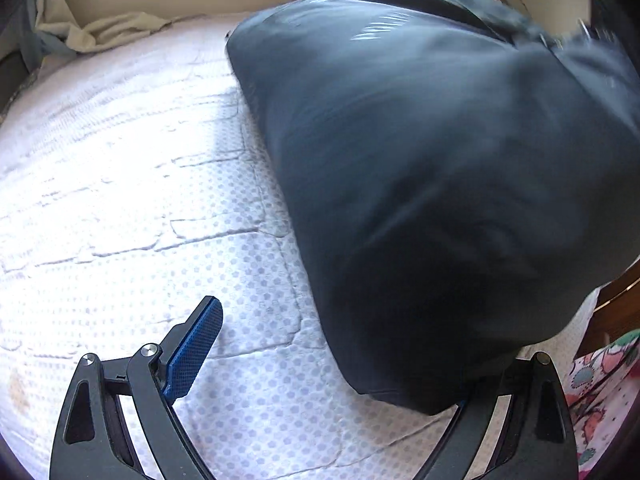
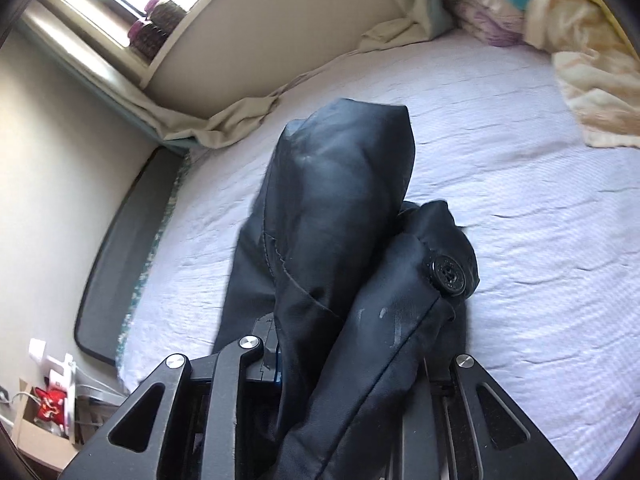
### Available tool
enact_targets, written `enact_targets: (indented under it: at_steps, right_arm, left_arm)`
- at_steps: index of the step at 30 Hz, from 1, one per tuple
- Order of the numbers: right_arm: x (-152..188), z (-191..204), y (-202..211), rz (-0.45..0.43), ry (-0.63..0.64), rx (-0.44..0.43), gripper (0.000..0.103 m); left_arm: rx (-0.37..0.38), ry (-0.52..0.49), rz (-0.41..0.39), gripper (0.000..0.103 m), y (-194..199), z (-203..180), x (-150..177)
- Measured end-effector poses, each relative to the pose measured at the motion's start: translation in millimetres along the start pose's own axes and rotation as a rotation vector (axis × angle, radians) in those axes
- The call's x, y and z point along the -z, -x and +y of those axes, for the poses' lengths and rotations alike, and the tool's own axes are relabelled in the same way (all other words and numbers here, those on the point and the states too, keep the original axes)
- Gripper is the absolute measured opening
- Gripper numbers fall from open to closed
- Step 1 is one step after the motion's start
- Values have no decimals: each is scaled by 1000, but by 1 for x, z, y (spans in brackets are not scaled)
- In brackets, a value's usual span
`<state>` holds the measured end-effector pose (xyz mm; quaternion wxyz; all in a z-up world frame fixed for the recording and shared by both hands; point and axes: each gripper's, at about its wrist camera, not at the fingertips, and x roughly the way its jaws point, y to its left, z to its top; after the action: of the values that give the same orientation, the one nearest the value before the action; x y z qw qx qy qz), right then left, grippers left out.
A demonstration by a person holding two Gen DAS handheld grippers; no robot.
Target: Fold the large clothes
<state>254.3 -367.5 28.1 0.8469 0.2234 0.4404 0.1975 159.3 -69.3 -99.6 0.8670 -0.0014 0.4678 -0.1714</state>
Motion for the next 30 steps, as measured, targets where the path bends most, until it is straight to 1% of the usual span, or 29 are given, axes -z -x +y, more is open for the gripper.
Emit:
enact_targets:
  at_steps: [3, 7, 10, 11, 13, 15, 17, 19, 21, 23, 24, 25, 27, 28, 29, 30]
  right_arm:
    - [8, -21, -1, 22, 11, 28, 23]
    - [18, -42, -14, 53, 9, 71, 28]
    - [21, -60, -23, 64, -27, 66, 33]
    - [20, -63, -24, 64, -44, 59, 34]
    - [20, -69, -25, 61, -77, 44, 35]
    - [23, -72, -23, 59, -84, 38, 36]
    - [23, -72, -22, 57, -81, 40, 36]
    - [22, -72, -23, 58, -79, 41, 36]
    - [21, -72, -23, 57, -80, 41, 36]
    - [22, -74, -23, 53, -88, 39, 37]
    - [23, -75, -22, 50, -93, 38, 37]
    - [24, -76, -22, 44, -95, 39, 37]
    - [26, -79, -19, 22, -96, 45, 39]
    - [27, -80, -18, 11, -92, 53, 40]
    - [28, -80, -15, -3, -81, 68, 41]
    - [29, -80, -14, -11, -68, 83, 41]
  left_arm:
    - [3, -5, 16, 96, -4, 0, -3]
    - [2, -17, 30, 96, -10, -7, -2]
    - [8, -21, 36, 93, -8, -12, -9]
    - [10, -25, 38, 90, -3, -13, -9]
    - [27, -44, 38, 89, 12, -19, -11]
    - [79, -63, 31, 89, 30, -29, -14]
    - [118, -97, 7, 89, 51, -39, -15]
    - [141, -122, -50, 89, 73, -48, -19]
    - [164, -109, -105, 89, 91, -52, -36]
    - [163, -110, -131, 89, 97, -55, -56]
    - [160, -121, -130, 89, 94, -57, -60]
    - [172, -139, -121, 89, 92, -64, -67]
    - [211, -167, -81, 89, 84, -84, -75]
    - [217, -182, -57, 89, 75, -90, -75]
    - [209, -200, -38, 88, 65, -92, -74]
    - [192, -219, -39, 88, 61, -90, -69]
